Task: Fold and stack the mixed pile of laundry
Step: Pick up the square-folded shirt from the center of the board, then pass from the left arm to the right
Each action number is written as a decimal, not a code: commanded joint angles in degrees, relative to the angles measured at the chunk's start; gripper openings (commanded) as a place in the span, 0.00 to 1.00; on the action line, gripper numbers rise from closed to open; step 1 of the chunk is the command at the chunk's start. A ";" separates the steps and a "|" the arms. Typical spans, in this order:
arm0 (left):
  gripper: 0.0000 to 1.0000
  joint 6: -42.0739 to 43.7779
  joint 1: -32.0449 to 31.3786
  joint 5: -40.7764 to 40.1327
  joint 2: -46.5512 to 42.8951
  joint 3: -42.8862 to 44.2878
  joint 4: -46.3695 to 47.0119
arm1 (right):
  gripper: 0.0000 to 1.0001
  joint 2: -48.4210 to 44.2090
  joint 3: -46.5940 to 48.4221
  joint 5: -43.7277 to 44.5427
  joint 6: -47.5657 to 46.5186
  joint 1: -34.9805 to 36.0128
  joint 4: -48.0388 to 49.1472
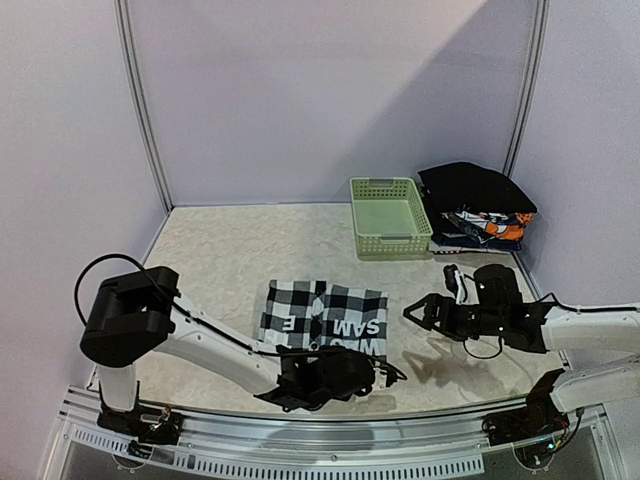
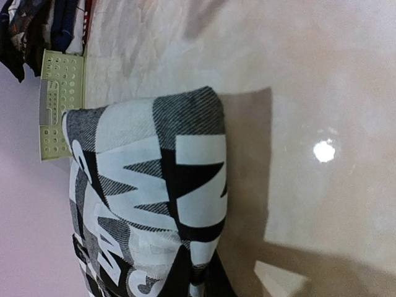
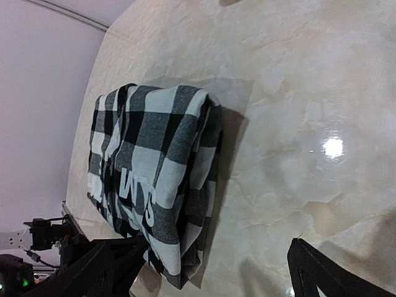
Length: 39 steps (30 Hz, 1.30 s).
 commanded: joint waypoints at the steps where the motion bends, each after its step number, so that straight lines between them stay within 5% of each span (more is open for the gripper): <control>1: 0.00 -2.48 2.10 5.04 -7.03 -4.94 6.01 | 0.99 4.61 0.17 -10.64 3.55 -0.32 8.52; 13: 0.00 -3.40 2.99 5.91 -10.10 -9.16 10.45 | 0.99 26.62 3.82 -24.15 13.61 1.82 30.21; 36: 0.00 -4.84 3.51 8.55 -11.91 -10.51 12.81 | 0.98 56.20 9.14 -29.58 32.92 2.98 65.91; 39: 0.00 -5.25 3.51 9.14 -12.11 -10.70 12.77 | 0.81 57.03 9.81 -29.56 33.04 2.94 66.32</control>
